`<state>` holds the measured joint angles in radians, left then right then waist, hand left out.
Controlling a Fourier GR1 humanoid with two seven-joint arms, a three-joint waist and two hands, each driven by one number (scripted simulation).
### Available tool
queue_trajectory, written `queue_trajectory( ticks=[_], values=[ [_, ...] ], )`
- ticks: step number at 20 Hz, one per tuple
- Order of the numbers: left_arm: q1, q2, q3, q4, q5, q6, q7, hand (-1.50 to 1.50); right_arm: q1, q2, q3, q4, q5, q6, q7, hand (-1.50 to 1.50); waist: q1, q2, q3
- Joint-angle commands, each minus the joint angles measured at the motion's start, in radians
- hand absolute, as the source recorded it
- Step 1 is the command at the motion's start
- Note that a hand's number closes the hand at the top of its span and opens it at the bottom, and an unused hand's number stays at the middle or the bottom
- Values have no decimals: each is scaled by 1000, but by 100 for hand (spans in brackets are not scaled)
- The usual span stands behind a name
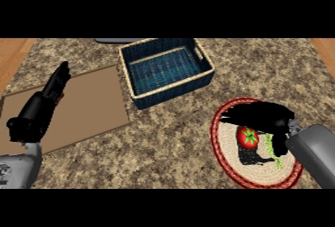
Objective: Pick the tomato from the placemat and place it in the basket
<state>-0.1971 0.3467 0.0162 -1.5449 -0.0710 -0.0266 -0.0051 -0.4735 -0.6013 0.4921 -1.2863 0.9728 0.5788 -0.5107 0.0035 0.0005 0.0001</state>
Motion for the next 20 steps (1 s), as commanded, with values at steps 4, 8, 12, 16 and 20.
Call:
queue_trajectory(
  ticks=[4, 8, 12, 16, 20],
  values=[
    [16, 6, 45, -39, 7, -49, 6, 0, -2, 20, -33, 124, 80, -31, -96, -150, 4, 1, 0],
    [-4, -51, 9, -33, -56, -17, 22, 0, -18, 69, -56, 147, 130, -17, -78, -150, 2, 0, 0],
    [26, -39, 48, -61, -35, -45, 19, 0, 17, 108, -48, 39, 141, 57, -28, -150, -1, -1, 0],
    [36, -17, 84, 7, -24, -71, -60, 0, 58, 137, -56, 131, 123, 2, -50, 150, 0, 0, 0],
    [41, -48, 67, -76, -45, -59, 16, 0, 38, 93, -72, 151, 173, -52, -141, 150, 1, -1, 0]
  ],
)
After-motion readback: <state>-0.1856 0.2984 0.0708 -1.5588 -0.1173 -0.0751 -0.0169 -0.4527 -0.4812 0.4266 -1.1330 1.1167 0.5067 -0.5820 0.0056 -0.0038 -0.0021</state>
